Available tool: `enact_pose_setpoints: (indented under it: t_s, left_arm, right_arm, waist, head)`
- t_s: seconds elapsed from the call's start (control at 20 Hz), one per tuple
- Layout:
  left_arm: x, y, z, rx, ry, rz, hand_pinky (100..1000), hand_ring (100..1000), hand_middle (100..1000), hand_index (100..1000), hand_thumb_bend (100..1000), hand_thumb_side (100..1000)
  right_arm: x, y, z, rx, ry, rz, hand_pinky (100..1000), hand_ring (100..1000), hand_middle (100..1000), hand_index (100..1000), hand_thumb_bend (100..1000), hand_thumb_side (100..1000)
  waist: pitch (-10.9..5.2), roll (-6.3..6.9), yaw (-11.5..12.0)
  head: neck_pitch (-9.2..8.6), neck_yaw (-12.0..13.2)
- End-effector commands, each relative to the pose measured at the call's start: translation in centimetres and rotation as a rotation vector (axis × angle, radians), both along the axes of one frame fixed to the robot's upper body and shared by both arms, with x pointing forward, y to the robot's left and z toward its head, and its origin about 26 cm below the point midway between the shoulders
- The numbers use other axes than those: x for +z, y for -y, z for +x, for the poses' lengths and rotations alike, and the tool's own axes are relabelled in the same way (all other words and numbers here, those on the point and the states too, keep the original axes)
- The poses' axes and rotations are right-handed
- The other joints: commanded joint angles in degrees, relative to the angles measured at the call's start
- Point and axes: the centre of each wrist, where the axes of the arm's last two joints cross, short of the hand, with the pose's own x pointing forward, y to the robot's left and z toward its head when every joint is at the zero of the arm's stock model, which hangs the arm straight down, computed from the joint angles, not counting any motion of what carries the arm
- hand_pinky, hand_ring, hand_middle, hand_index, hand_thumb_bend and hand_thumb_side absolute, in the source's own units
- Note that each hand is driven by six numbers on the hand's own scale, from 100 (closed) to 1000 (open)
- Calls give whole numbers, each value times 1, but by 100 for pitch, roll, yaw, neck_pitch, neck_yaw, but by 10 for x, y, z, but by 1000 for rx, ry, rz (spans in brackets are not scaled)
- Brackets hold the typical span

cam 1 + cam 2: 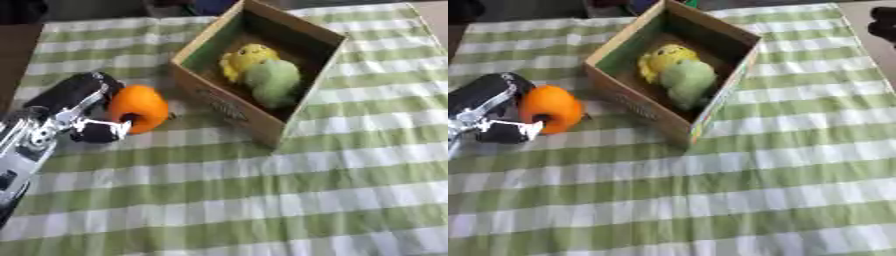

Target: Pick up objects on the table and place them in the box.

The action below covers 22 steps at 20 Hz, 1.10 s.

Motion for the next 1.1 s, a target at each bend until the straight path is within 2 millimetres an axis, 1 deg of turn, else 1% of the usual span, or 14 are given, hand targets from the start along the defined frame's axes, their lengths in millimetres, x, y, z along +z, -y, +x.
enact_pose_setpoints:
  t_s: [0.05, 0.25, 0.75, 0.95, 1.1]
  left_arm:
    - [26, -8, -5, 44, 93, -21, 236, 459, 409, 483, 100, 295]
    - [38, -8, -7, 85, 166, -58, 192, 428, 371, 442, 100, 308]
    - [77, 1, -3, 88, 309, -75, 174, 419, 364, 435, 100, 329]
    - [98, 17, 3, 67, 404, -93, 175, 419, 365, 436, 100, 348]
    - [108, 34, 10, 38, 461, -116, 180, 422, 365, 436, 100, 359]
  right_arm:
    - [7, 2, -4, -9, 25, -18, 774, 760, 539, 848, 100, 1000]
    - [8, 2, -4, -6, 28, -17, 773, 760, 540, 847, 100, 1000]
    - [9, 1, -4, 0, 28, -21, 773, 760, 540, 847, 100, 1000]
    - [10, 0, -3, 5, 29, -22, 772, 760, 541, 846, 100, 1000]
    - [11, -1, -3, 11, 35, -22, 771, 760, 542, 846, 100, 1000]
  waist:
    - [-182, -3, 13]
    - [-240, -6, 18]
    - [-329, 16, 20]
    - [-361, 35, 16]
    - [-381, 33, 3]
  head:
    - [91, -27]
    - [107, -10]
    - [80, 29]
    - [83, 79]
    - [98, 116]
